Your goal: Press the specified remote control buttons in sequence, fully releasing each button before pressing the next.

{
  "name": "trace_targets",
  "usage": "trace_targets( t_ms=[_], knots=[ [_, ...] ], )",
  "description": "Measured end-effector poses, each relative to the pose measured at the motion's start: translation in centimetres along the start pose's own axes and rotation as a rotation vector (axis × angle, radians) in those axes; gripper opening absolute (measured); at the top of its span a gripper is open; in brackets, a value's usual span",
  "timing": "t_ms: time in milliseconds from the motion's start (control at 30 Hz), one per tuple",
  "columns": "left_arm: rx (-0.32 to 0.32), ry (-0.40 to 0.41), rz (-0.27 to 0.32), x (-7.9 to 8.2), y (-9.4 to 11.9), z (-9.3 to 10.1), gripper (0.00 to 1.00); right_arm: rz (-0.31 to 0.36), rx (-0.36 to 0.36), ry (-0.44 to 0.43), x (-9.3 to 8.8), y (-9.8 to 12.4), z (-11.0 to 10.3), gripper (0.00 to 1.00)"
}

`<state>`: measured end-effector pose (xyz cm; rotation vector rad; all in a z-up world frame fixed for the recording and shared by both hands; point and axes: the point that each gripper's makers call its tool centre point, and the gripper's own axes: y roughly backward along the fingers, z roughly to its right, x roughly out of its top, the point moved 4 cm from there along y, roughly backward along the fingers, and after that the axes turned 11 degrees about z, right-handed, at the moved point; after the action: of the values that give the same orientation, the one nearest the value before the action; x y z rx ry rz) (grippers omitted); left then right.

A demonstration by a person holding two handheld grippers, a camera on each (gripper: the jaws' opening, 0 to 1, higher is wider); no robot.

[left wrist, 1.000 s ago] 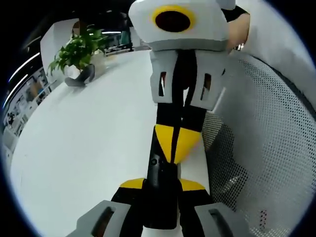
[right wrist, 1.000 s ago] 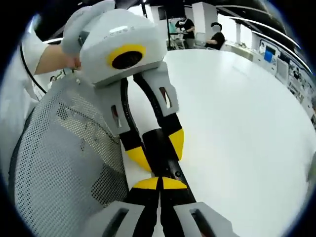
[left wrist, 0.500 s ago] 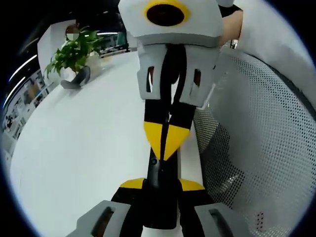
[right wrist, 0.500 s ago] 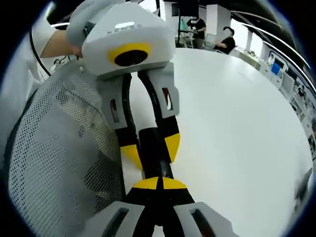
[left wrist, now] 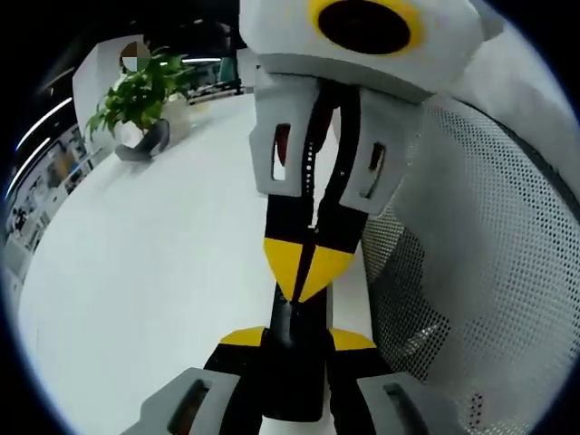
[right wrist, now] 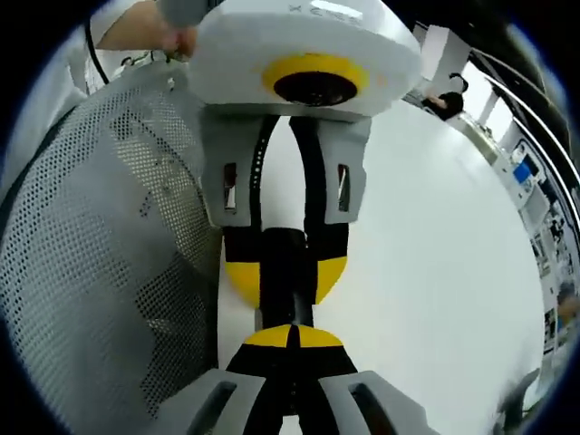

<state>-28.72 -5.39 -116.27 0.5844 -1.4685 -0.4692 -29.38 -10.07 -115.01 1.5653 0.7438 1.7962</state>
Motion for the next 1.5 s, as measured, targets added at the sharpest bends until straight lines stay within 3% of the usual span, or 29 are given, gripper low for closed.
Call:
trace_targets(
  t_ms=[67,167,267,500,800,1100,1267,1367,1500],
  knots=[
    [0.001,0.001,0.002,0.0,0.0,0.0,0.24,0.007,0.002,-0.016,-0.1,0.1,0.2,0.0],
    [0.001,0.001,0.004,0.0,0.0,0.0,0.24,0.054,0.028,-0.19,-0.2,0.2,0.6,0.0],
    [0.005,0.004,0.008,0.0,0.1,0.1,0.24,0.074,0.052,-0.267,-0.2,0.3,0.8,0.0],
    [0.019,0.013,0.022,0.1,0.0,0.3,0.24,0.065,0.044,-0.273,-0.4,0.6,1.9,0.0],
    [0.023,0.015,0.033,0.1,0.1,0.4,0.24,0.017,0.113,-0.325,-0.6,0.0,1.9,0.0],
    [0.019,0.009,0.038,0.0,0.1,0.4,0.24,-0.075,0.171,-0.431,-0.5,-0.4,2.5,0.0],
    [0.015,0.006,0.036,0.0,0.2,0.5,0.24,-0.124,0.173,-0.432,-0.3,-0.6,2.6,0.0],
    [0.016,0.008,0.039,0.0,0.2,0.5,0.24,-0.115,0.145,-0.433,-0.4,-0.5,2.4,0.0],
    [0.017,0.011,0.039,0.0,0.2,0.5,0.24,-0.028,0.091,-0.363,-0.4,-0.3,2.2,0.0]
  ],
)
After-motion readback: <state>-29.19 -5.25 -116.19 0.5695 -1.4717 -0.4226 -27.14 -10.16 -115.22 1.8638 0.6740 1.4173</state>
